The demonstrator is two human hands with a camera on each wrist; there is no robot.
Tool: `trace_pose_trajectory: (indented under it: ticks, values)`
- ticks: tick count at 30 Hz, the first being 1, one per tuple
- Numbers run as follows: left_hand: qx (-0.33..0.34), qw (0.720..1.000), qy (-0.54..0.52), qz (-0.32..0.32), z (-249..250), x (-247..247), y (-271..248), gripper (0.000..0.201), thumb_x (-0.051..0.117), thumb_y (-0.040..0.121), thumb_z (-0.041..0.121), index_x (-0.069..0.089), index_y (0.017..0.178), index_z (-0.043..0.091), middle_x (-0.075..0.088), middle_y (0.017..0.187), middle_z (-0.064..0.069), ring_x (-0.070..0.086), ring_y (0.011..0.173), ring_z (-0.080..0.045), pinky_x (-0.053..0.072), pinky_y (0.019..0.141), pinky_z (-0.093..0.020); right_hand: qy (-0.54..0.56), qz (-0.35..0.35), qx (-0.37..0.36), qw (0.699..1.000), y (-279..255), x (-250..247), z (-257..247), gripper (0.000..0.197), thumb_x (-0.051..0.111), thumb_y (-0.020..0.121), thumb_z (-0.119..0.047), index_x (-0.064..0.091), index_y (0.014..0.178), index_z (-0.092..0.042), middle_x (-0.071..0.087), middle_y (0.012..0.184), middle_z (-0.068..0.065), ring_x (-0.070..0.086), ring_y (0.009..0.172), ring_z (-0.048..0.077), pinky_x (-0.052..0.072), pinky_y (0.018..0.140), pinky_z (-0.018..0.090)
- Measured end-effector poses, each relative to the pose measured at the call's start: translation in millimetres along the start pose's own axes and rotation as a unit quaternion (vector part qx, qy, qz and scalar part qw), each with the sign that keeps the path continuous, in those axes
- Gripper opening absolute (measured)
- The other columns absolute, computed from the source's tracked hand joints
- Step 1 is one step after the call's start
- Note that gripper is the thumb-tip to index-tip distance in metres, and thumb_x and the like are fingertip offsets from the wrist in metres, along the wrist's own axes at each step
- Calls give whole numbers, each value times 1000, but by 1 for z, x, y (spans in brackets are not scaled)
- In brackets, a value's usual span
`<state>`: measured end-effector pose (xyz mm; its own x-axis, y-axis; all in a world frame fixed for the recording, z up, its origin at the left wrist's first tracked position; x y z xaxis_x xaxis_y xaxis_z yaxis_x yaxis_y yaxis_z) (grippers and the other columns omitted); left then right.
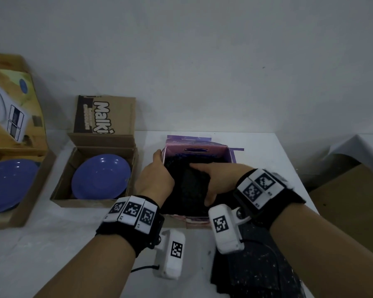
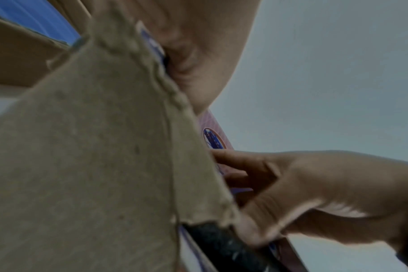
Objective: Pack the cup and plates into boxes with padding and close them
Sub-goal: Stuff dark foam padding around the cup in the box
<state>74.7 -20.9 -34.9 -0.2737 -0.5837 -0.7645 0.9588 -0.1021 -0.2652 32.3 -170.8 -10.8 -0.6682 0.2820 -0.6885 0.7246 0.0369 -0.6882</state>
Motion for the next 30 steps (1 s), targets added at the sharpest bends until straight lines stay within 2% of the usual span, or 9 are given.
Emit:
trace_pose_trajectory:
  ticks: [3,6,9,12,14,17,21,26,30]
  values:
    - [2,1000,14,1,0,-1,1,67,45,86,8,21,146,25,59,117,-17,56,104,-36,46,86,-43,-82,8,6,997,1,12,-2,123,83,67,-20,-8,148,-40,25,151,9,38,131,31,41,104,45]
    - [5,1000,20,2,1,-1,0,65,45,87,9,22,146,23,59,117,-17,56,105,-37,45,86,-43,-103,77,24,991,4,27,-6,116,74,75,-17,-14,147,-39,20,147,16,32,131,36,44,99,49]
    - [9,1000,29,0,2,-1,0,66,46,86,9,22,146,22,59,117,-18,56,105,-37,45,86,-43,-112,110,22,987,6,28,-5,113,73,75,-18,-12,148,-37,20,146,16,29,131,36,45,97,49]
    - [5,999,32,-2,2,-1,0,68,46,86,8,20,147,22,59,117,-18,56,106,-37,44,86,-43,-81,48,19,995,4,24,1,118,76,71,-22,-13,146,-43,13,150,14,30,133,36,43,100,50]
    - [4,999,35,-1,2,-2,-1,68,46,86,8,19,148,22,58,119,-19,55,107,-38,44,87,-42,-25,13,10,1000,1,20,1,118,78,68,-36,-10,145,-45,5,154,9,30,135,35,42,103,48]
    - [7,999,34,4,2,-3,-2,66,46,87,8,21,147,22,58,118,-19,55,108,-38,43,86,-42,-23,84,9,996,0,21,-5,111,76,67,-53,-1,147,-42,11,152,11,24,136,37,38,105,50]
    - [8,1000,24,7,3,-3,-4,62,46,89,12,24,145,23,58,118,-18,55,107,-37,44,86,-42,-61,186,9,981,2,33,-12,99,71,70,-54,10,145,-36,23,144,12,27,129,36,45,90,47]
    - [14,999,30,10,6,-5,-5,62,45,86,7,26,144,22,59,117,-19,55,106,-39,43,84,-42,-85,166,35,982,2,20,-4,109,78,56,-59,14,142,-40,18,139,9,20,130,33,39,100,46]
    - [12,1000,24,11,6,-5,-4,59,45,88,10,27,143,23,59,117,-18,55,107,-38,43,84,-41,-53,140,49,988,16,28,-10,103,79,63,-46,12,143,-39,15,143,13,25,130,39,36,102,54]
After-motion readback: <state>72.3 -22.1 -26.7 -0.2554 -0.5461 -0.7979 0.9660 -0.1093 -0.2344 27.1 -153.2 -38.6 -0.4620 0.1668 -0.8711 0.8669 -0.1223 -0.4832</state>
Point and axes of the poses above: each hand's wrist, its own y-axis towards the middle knuckle, its own x-axis out of the palm, z = x × y, the point moved 7 cm from there along y, towards the middle knuckle
